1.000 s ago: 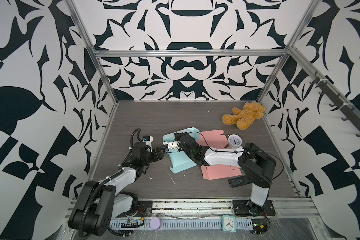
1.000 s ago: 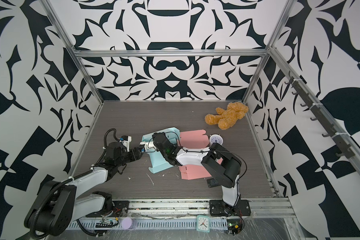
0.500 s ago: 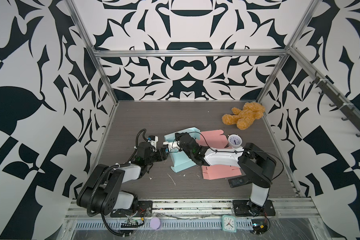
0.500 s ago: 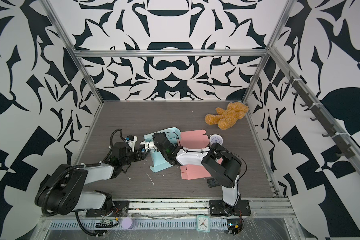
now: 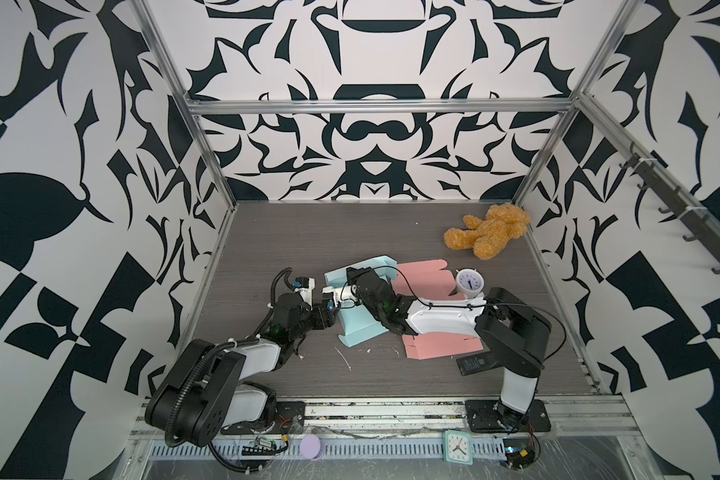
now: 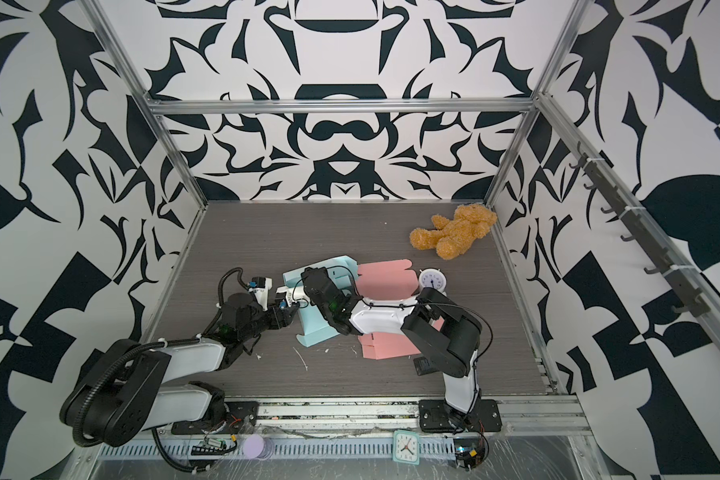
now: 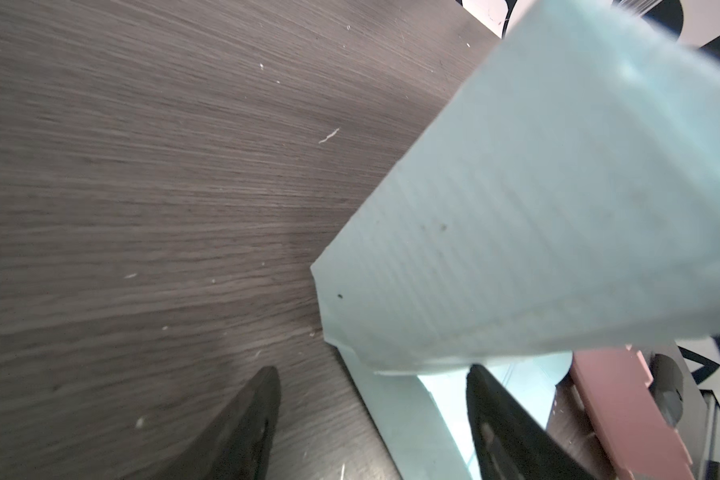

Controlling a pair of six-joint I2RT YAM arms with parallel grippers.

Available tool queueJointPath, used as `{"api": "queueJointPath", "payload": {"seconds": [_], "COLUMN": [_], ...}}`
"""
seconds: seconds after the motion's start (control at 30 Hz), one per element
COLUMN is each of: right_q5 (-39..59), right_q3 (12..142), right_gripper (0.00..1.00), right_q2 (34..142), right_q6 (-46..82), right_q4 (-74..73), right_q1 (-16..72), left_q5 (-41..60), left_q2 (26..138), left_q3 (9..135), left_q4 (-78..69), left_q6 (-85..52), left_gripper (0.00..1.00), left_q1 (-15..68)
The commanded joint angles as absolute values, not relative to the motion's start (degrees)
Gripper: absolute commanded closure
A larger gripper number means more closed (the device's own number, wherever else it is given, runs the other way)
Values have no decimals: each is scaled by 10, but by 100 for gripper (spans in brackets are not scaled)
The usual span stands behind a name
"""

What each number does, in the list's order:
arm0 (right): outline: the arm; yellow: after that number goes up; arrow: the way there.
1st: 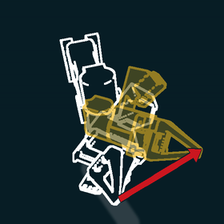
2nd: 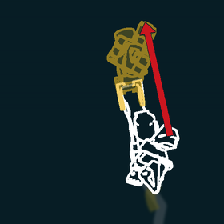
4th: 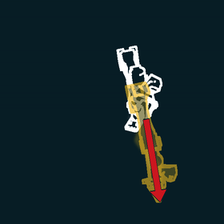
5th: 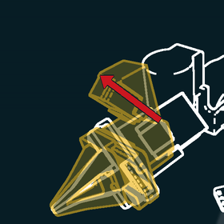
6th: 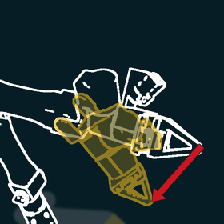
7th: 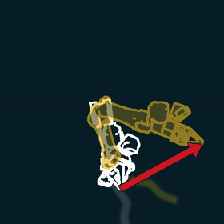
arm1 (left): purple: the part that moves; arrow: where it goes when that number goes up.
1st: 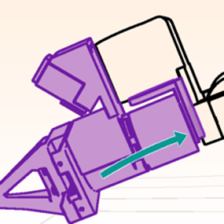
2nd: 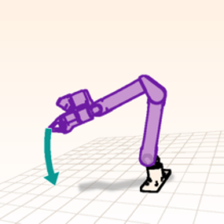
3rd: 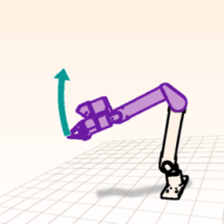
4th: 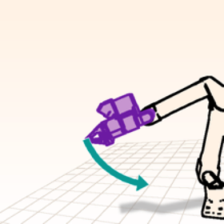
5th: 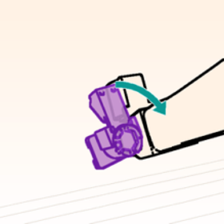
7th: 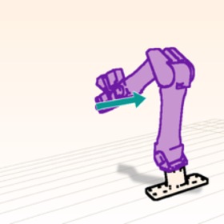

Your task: Fold the paper box

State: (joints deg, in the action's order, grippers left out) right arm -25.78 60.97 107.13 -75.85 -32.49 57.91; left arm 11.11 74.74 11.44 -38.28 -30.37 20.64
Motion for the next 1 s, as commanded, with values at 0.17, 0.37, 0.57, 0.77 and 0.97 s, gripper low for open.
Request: {"api": "queueJointPath", "payload": {"seconds": [0.17,0.37,0.57,0.77,0.97], "right_q5": [-271,-276,-282,-277,-265], "right_q3": [622,629,621,606,589], "right_gripper": [100,100,100,100,100], "right_q2": [1081,1089,1069,1039,989], "right_q6": [-742,-745,-735,-718,-693], "right_q4": [-345,-348,-357,-365,-350], "right_q1": [591,589,588,586,581], "left_q5": [67,11,-51,-76,-91], "left_q2": [762,743,692,639,580], "left_q3": [117,106,128,135,116], "left_q4": [-384,-340,-211,-139,-136], "left_q6": [-312,-342,-357,-369,-388], "left_gripper": [19,5,12,44,61], "left_q1": [222,287,333,334,334]}}
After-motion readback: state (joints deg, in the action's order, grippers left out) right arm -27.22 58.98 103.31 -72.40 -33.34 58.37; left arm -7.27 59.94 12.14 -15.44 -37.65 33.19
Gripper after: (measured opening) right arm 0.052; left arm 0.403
